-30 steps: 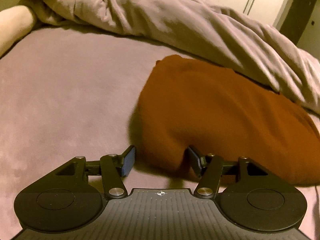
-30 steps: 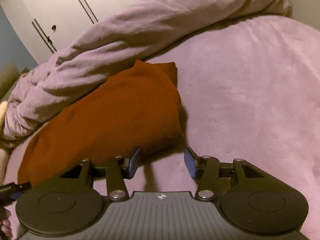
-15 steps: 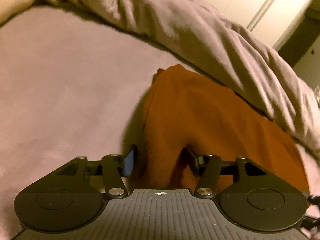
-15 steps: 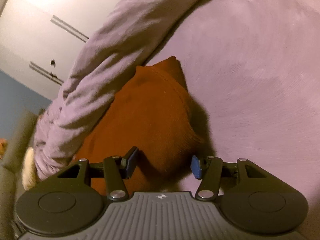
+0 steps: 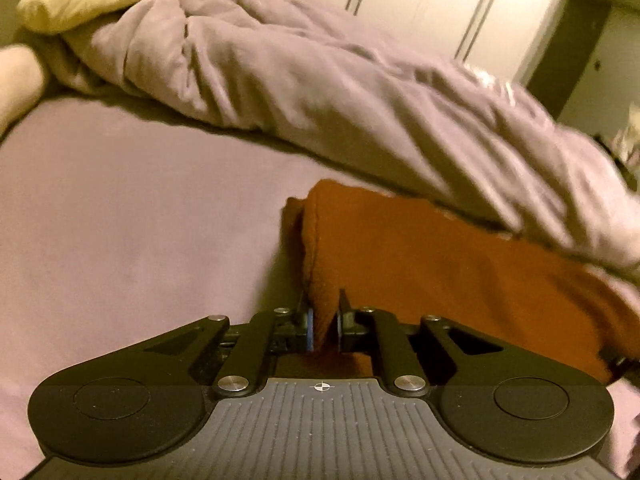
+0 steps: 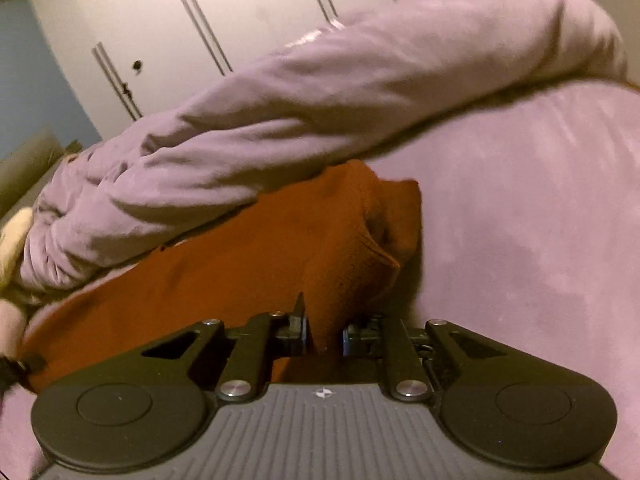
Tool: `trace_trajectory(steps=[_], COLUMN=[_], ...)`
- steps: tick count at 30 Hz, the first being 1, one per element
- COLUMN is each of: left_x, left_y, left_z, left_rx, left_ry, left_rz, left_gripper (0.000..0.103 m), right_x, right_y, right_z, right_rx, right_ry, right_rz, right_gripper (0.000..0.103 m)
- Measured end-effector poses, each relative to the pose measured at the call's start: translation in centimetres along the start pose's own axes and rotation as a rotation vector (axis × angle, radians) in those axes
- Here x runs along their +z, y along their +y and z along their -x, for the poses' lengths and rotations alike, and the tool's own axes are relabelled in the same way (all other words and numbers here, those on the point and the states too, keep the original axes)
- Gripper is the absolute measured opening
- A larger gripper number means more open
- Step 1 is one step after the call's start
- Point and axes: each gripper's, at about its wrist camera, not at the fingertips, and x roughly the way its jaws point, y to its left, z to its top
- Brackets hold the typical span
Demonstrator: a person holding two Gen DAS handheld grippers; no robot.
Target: Fold small clothes
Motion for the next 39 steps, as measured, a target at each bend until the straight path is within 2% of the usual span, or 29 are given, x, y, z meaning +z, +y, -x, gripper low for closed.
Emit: trace_trajectory(steps=[2, 3, 4, 5, 6, 7, 8, 11, 13, 15, 16, 18, 19, 20, 21, 24, 25, 28, 30, 31, 32, 33, 37, 39], left_x=[-0.9, -1.4, -2.0, -2.2, -2.3, -2.3, -2.2, -1.9, -1.7, -1.8, -2.0, -2.1, -2.1, -2.1, -2.2, -2.0, -1.8, -1.6, -2.3, -2.7, -3.3, -3.6, -3.4, -3.3], left_y=[0.4, 0.4, 0.7, 1.0, 1.4, 2.0, 2.5, 3.5, 3.5, 3.3, 2.9, 1.5, 0.4, -0.7, -1.8, -4.5, -5.3, -6.8, -7.4, -7.4, -7.2, -6.7, -3.7, -2.5], left_z=[-2.1, -2.9, -3.2, -3.0, -2.7, -2.3, -2.1, -2.2, -2.7, -3.3, -3.7, -3.7, -3.0, -2.4, -1.7, -1.0, -1.6, -4.9, -7.6, -9.0, -9.6, -9.4, -7.5, -6.5], left_rx=[0.063, 0.094, 0.131, 0.141, 0.145, 0.136, 0.112, 0.040, -0.011, -0.070, -0.075, -0.008, 0.068, 0.148, 0.202, 0.214, 0.202, 0.156, 0.213, 0.230, 0.241, 0.234, 0.205, 0.257], left_ry=[0.067, 0.095, 0.094, 0.074, 0.056, 0.042, 0.038, 0.050, 0.062, 0.072, 0.081, 0.064, 0.009, -0.054, -0.125, -0.263, -0.267, -0.202, -0.137, -0.091, -0.089, -0.116, -0.124, -0.129], left_rz=[-0.027, -0.038, -0.041, -0.034, -0.016, 0.010, 0.031, 0.095, 0.136, 0.163, 0.172, 0.168, 0.139, 0.106, 0.073, 0.014, -0.001, -0.047, -0.113, -0.147, -0.171, -0.168, -0.076, -0.054], left_gripper=[0.014, 0.022, 0.028, 0.042, 0.054, 0.054, 0.054, 0.059, 0.066, 0.081, 0.080, 0.075, 0.075, 0.079, 0.089, 0.097, 0.097, 0.097, 0.097, 0.098, 0.100, 0.101, 0.101, 0.101], right_x=[-0.5, -0.8, -1.1, -1.2, -1.1, -1.0, -0.7, 0.3, 0.6, 0.3, 0.0, -0.9, -1.4, -1.9, -2.5, -3.6, -3.7, -3.9, -4.6, -4.8, -4.6, -4.0, -2.5, -1.6], right_y=[-0.4, -0.8, -1.1, -1.4, -1.6, -1.8, -2.1, -2.4, -1.2, 0.6, 1.8, 4.3, 5.5, 6.7, 8.0, 11.1, 12.0, 13.3, 13.0, 12.4, 11.7, 10.9, 6.5, 3.7], right_z=[-0.9, -1.6, -1.9, -1.6, -1.2, -0.7, -0.1, 1.7, 2.2, 2.2, 1.8, 0.8, 0.4, 0.0, -0.5, -2.2, -3.0, -5.7, -7.4, -7.6, -7.5, -7.2, -6.0, -5.2], right_rx=[-0.031, -0.044, -0.063, -0.068, -0.084, -0.116, -0.150, -0.199, -0.185, -0.133, -0.103, -0.088, -0.075, -0.054, -0.021, 0.036, 0.040, 0.038, -0.018, -0.015, -0.003, -0.008, -0.088, -0.137], right_ry=[0.028, 0.067, 0.086, 0.078, 0.066, 0.050, 0.030, -0.042, -0.084, -0.104, -0.102, -0.096, -0.099, -0.105, -0.112, -0.141, -0.146, -0.159, -0.120, -0.133, -0.142, -0.144, -0.174, -0.175], right_rz=[0.021, 0.024, 0.018, 0.013, 0.010, 0.013, 0.022, 0.065, 0.149, 0.231, 0.272, 0.365, 0.412, 0.455, 0.496, 0.575, 0.585, 0.604, 0.648, 0.654, 0.644, 0.628, 0.589, 0.533], right_gripper=[0.016, 0.017, 0.021, 0.024, 0.033, 0.044, 0.046, 0.043, 0.034, 0.029, 0.028, 0.027, 0.027, 0.027, 0.027, 0.027, 0.027, 0.028, 0.028, 0.029, 0.029, 0.029, 0.029, 0.042])
